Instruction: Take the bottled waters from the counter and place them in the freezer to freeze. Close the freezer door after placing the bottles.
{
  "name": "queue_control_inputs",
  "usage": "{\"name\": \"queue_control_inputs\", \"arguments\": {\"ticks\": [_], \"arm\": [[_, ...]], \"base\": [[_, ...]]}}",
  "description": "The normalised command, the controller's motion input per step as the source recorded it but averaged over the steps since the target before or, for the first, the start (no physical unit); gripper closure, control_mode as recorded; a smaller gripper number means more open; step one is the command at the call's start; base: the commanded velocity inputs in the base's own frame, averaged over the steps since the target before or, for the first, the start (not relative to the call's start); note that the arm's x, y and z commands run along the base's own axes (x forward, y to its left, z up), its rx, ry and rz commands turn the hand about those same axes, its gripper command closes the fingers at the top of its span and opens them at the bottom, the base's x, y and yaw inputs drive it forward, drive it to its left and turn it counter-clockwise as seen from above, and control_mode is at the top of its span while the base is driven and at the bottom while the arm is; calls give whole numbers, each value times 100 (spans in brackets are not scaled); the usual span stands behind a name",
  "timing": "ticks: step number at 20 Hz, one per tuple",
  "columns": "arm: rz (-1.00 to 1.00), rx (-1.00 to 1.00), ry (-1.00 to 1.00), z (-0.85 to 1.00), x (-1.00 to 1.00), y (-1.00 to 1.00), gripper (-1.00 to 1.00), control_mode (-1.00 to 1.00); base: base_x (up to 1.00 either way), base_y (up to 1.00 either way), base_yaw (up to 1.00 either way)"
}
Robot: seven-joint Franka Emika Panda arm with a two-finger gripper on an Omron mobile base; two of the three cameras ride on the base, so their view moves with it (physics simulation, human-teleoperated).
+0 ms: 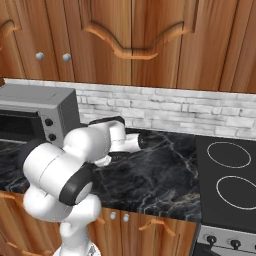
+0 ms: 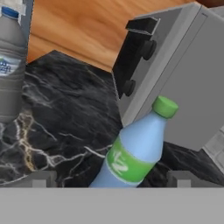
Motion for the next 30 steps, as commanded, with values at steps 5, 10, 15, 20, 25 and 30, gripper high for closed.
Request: {"name": "queue_control_inputs", "arguments": {"ticks": [5, 10, 15, 20, 25, 30], "arm": [[0, 0, 0, -3, 15, 18, -100, -100], [0, 0, 0, -3, 13, 17, -100, -100], [0, 1, 0, -8, 3, 14, -100, -100], [0, 1, 0, -9, 2, 15, -100, -100], [0, 1, 0, -7, 6, 14, -100, -100], [0, 0, 0, -4, 4, 9, 100, -100]], "base": [[0, 0, 0], [0, 0, 0], [0, 0, 0], [0, 0, 0], [0, 0, 0], [0, 0, 0]]}}
